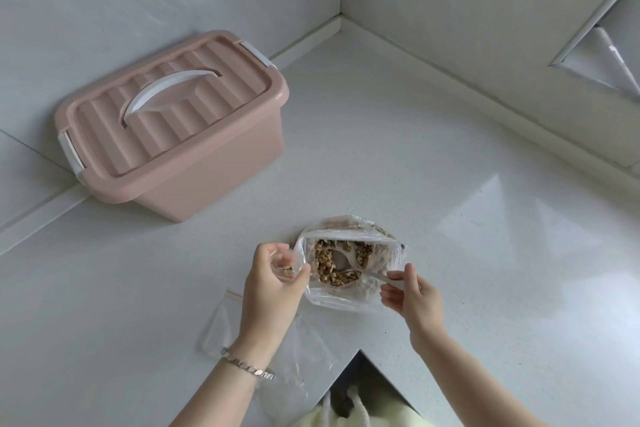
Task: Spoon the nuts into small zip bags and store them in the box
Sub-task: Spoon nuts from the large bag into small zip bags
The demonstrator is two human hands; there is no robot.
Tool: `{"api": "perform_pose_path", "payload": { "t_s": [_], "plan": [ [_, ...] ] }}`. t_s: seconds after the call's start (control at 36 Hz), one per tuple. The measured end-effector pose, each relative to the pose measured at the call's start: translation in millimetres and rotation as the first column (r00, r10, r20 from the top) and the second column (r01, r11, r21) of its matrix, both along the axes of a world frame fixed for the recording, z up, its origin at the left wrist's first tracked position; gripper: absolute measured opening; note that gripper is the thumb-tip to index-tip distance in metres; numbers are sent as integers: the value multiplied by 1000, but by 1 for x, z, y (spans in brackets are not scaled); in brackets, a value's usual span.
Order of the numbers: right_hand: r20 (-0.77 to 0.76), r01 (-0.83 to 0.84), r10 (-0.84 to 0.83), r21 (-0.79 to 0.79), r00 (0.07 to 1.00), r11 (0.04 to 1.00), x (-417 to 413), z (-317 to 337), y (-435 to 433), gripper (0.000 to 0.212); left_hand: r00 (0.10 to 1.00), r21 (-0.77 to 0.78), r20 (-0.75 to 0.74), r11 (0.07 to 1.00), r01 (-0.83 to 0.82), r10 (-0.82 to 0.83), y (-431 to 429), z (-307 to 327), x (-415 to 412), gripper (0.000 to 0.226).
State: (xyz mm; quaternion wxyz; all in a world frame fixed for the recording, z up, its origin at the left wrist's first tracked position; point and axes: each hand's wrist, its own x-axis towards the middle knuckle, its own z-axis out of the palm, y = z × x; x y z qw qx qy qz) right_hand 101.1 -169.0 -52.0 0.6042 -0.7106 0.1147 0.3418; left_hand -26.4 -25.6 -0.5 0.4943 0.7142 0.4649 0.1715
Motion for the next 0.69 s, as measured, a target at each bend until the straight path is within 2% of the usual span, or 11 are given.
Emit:
{"api": "perform_pose_path", "payload": {
  "t_s": [0.11,0.19,0.36,0.58,0.69],
  "plan": [
    [-195,115,-103,52,975,992,4,2,-9,38,1000,9,-8,1000,18,-18,-1,1,2,37],
    [-203,136,-120,66,972,989,9,8,-15,38,999,31,-16,999,35,-34,-2,1,4,36],
    [-96,122,-111,114,989,986,20,32,-26,39,993,23,-73,995,93,-92,-5,-6,12,29],
    [91,108,-125,171,988,979,26,80,-29,41,984,51,-113,988,147,-141,-15,-7,32,32],
    [180,62,-88,142,980,988,26,100,-26,43,977,95,-110,976,195,-185,-17,-4,41,31]
  ]
}}
